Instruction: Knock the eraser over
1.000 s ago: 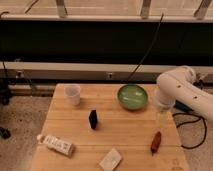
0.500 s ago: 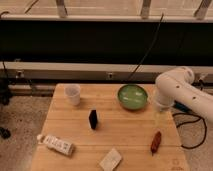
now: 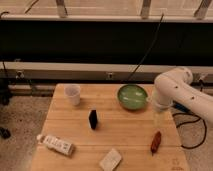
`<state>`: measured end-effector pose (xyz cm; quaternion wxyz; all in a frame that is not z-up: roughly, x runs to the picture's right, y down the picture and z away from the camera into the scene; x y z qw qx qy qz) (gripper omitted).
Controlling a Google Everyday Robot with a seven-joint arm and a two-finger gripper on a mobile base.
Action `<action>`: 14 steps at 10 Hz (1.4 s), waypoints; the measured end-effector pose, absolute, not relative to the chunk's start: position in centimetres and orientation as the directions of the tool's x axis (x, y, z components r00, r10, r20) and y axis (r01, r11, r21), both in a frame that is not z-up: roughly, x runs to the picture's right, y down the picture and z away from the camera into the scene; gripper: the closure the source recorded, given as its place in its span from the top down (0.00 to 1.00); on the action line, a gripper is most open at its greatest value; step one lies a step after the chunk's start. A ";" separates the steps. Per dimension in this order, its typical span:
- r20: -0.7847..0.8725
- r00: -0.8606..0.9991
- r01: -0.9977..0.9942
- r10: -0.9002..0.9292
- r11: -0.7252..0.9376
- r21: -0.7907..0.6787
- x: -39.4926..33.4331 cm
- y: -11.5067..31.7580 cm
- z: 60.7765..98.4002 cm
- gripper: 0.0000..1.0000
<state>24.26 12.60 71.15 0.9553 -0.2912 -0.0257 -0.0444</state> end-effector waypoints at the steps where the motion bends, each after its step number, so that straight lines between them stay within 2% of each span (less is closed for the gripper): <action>1: 0.078 0.994 0.104 -0.073 0.826 -0.554 24.2 12.7 71.2 0.80; 14: 0.117 0.986 0.165 -0.120 0.820 -0.548 22.6 13.2 71.8 0.80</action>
